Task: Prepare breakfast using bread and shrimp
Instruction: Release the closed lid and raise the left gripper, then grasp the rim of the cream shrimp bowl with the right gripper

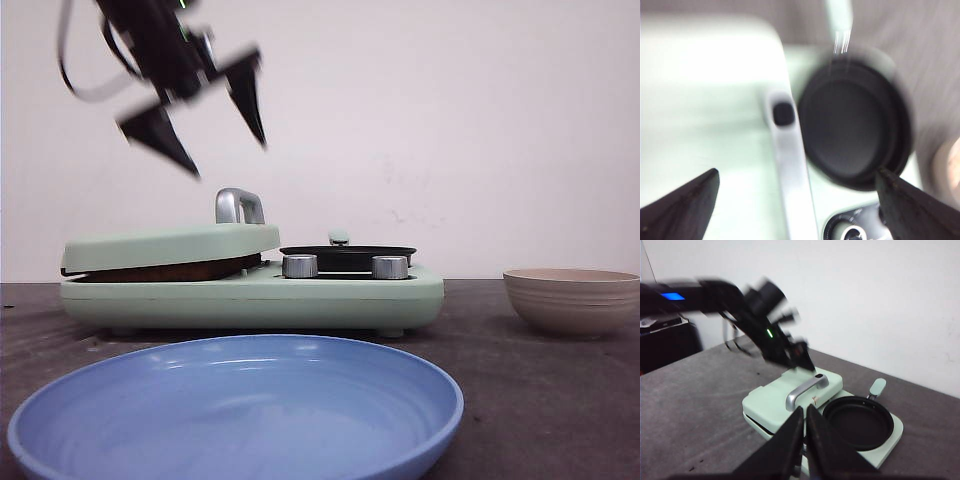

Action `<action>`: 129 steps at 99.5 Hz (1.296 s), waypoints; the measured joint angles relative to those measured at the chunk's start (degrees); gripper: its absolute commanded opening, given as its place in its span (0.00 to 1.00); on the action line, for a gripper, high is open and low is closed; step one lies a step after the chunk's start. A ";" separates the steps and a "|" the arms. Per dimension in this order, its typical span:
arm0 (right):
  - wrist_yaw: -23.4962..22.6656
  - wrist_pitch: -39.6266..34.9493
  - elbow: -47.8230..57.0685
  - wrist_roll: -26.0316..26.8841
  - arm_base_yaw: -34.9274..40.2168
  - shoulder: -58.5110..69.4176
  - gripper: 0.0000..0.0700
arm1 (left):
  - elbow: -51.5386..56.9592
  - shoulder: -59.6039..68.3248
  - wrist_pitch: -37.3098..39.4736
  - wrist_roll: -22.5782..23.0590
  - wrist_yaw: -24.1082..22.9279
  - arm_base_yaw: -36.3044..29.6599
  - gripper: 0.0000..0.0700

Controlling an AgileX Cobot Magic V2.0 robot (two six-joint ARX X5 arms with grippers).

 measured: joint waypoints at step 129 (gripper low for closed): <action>-0.24 3.15 0.00 16.35 -32.59 62.10 0.26 | -3.78 -59.34 -20.81 14.14 -8.33 -5.46 0.00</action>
